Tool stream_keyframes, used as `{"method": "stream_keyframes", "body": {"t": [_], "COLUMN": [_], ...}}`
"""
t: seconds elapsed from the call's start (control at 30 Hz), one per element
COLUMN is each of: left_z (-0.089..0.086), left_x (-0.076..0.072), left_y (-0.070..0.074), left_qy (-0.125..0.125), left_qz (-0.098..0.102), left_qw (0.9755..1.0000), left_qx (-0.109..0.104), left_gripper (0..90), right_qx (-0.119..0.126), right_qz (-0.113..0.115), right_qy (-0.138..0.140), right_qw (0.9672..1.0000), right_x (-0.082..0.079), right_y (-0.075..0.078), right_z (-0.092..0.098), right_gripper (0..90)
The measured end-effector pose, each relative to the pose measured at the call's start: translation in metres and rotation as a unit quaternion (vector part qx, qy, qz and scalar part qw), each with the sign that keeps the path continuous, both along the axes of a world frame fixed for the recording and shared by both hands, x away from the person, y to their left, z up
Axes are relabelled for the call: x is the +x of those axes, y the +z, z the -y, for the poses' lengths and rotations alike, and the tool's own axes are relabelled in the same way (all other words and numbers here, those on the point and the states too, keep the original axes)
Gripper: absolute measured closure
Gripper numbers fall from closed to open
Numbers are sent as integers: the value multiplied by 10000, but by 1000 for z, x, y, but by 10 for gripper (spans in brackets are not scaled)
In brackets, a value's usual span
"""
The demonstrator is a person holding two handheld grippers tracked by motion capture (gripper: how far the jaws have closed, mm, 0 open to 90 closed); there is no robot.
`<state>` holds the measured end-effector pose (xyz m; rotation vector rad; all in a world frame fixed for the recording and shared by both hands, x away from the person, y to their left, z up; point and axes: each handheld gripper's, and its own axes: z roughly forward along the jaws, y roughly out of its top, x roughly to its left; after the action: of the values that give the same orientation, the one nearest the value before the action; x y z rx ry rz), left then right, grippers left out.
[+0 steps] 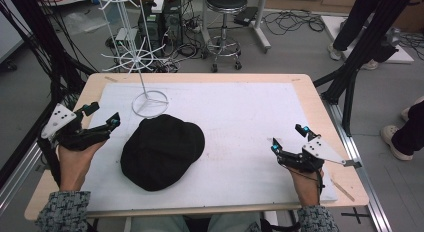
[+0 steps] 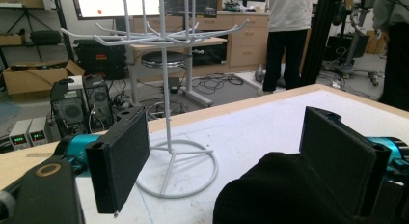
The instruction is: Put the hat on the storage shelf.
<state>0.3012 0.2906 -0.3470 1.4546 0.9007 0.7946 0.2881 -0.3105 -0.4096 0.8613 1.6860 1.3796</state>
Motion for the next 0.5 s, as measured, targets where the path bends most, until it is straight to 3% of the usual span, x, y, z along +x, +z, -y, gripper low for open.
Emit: {"method": "stream_keyframes", "body": {"t": [0.5], "left_z": [0], "left_x": [0], "left_y": [3], "left_qy": [-244], "left_qz": [4], "left_qw": [9996], "left_qx": [-160], "left_gripper": [175], "right_qx": [-21], "right_qz": [37], "right_qy": [-30], "right_qw": [10000], "right_x": [-1], "right_y": [0], "right_z": [1], "right_gripper": [103]}}
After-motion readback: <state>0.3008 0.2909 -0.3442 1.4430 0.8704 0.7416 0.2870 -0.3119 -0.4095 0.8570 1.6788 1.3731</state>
